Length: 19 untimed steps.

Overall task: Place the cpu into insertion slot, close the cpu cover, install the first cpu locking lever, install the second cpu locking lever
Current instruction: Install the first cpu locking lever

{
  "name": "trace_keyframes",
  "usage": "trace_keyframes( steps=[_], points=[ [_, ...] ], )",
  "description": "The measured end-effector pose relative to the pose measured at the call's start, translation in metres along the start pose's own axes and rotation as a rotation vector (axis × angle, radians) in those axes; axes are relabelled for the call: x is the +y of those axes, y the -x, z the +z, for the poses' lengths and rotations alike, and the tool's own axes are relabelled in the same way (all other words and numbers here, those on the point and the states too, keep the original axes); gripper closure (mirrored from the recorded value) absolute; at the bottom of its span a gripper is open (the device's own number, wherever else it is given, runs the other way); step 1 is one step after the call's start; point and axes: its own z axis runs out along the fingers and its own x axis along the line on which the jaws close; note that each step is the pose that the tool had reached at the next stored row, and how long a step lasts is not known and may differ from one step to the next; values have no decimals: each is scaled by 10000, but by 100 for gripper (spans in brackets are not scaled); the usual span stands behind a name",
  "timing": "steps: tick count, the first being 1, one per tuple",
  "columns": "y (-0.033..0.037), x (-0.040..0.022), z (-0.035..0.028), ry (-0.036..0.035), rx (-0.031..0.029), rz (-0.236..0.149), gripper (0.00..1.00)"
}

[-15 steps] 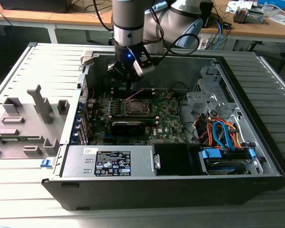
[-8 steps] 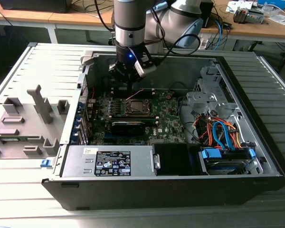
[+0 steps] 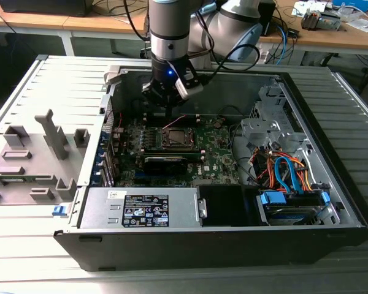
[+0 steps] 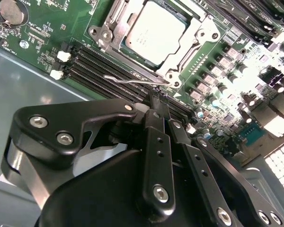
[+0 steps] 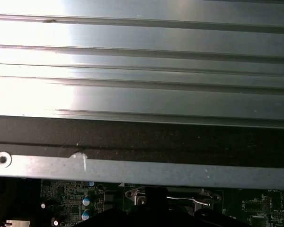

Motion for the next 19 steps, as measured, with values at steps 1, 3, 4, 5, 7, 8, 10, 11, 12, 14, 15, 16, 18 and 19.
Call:
trace_keyframes(
  steps=[1, 3, 4, 5, 7, 8, 10, 11, 12, 14, 15, 16, 18, 19],
  points=[
    [4, 0, 1, 0, 0, 0, 89],
    [14, -1, 3, 0, 0, 0, 89],
    [18, -1, 4, 0, 0, 0, 89],
    [21, -1, 4, 0, 0, 0, 89],
    [30, -2, 7, 0, 0, 0, 89],
    [33, -2, 7, 0, 0, 0, 89],
    [41, -2, 9, 0, 0, 0, 89],
    [44, -2, 10, 0, 0, -1, 89],
    [47, -2, 10, 0, 0, 0, 89],
    [53, -3, 11, 0, 0, -1, 89],
    [56, -3, 12, 0, 0, 0, 89],
    [60, -3, 13, 0, 0, 0, 89],
    [68, -4, 14, 0, 0, 0, 89],
    [72, -4, 14, 1, 0, 0, 89]
  ],
)
